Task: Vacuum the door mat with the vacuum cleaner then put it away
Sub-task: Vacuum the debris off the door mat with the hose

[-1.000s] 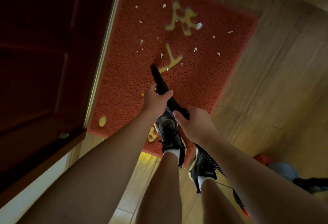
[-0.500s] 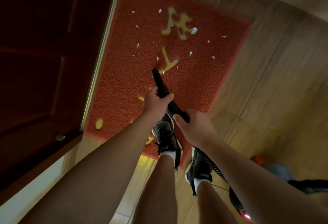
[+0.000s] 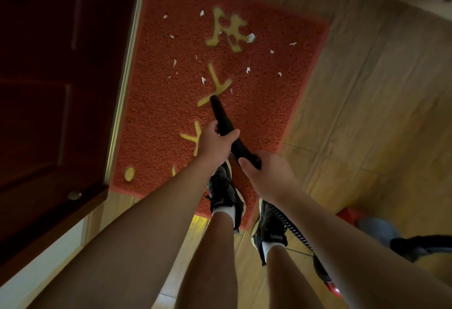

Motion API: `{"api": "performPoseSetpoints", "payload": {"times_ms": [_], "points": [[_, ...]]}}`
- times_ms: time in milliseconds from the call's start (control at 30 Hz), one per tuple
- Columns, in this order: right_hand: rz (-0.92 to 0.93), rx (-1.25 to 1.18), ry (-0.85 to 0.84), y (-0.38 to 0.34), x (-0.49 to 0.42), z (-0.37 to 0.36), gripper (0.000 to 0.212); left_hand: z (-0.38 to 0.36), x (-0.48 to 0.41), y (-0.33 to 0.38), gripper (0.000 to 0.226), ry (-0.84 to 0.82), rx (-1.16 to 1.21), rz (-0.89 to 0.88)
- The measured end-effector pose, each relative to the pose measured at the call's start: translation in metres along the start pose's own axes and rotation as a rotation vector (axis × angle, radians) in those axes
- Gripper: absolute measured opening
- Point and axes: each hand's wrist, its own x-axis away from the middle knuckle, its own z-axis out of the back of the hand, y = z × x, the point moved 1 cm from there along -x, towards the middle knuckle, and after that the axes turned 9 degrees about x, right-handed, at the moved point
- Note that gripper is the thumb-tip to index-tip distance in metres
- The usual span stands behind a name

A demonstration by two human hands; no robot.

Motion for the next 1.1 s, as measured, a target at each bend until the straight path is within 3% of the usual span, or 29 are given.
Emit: {"api": "performPoseSetpoints", "payload": {"times_ms": [567,833,1100], "points": [[-0.096,-0.033,0.036,0.025,0.002,0.014,0.034,-0.030,0.005,0.021,0.057,-0.055,-0.046,-0.035],[-0.077,-0.068,0.014,0.007,-0.001,0.014,0.034,-0.016,0.001,0.023,0.059,-0.025,-0.025,-0.044],[-0.047,-0.045,0.012,-0.015,-0.008,0.011,0.038,0.006,-0.006,0.026,0.047,-0.001,0.007,-0.069]]}}
